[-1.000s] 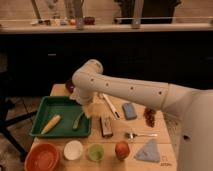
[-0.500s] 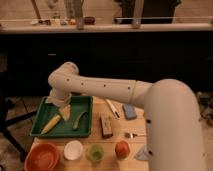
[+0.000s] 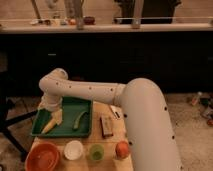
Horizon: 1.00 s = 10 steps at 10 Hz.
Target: Place banana in red bowl
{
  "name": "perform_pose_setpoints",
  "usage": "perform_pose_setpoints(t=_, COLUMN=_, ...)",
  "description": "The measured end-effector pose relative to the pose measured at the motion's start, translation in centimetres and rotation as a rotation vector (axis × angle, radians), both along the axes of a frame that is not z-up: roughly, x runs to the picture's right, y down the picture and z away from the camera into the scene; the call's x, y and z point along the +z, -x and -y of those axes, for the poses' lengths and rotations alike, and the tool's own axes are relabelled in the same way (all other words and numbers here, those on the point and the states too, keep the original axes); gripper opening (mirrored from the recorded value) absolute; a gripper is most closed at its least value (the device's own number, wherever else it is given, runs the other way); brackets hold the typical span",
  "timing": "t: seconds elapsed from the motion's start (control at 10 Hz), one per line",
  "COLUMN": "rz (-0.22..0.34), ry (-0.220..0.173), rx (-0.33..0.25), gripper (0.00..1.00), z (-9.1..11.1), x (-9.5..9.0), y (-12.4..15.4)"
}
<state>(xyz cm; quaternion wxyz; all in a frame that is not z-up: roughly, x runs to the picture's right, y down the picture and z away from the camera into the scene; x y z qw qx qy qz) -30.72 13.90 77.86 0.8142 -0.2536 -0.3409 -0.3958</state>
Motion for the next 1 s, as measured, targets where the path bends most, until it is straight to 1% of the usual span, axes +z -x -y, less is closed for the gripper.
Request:
perform_pose_setpoints(t=0.2, rz=-0.006, ry=0.014, rx=-0.027, gripper=0.80, z=-0.7, x=1.0, y=0.5)
perform_pose_setpoints(t=0.3, rz=-0.013, ry=0.022, rx=-0.041, gripper=0.80, z=-1.2, x=1.8, y=0.7)
perform_pose_setpoints(t=0.5, rz=-0.026, ry=0.024, rx=-0.050, gripper=0.80, z=-1.7, x=2.9, y=0.5)
perform_pose_setpoints(t=0.7, rz=-0.036, ry=0.015, rx=-0.045, gripper=0.80, z=-1.9, x=4.1, y=0.1)
perform_pose_setpoints(t=1.0, rz=-0.048, ry=0.014, rx=-0.036, gripper=0.80, z=-2.1, x=5.7, y=0.2)
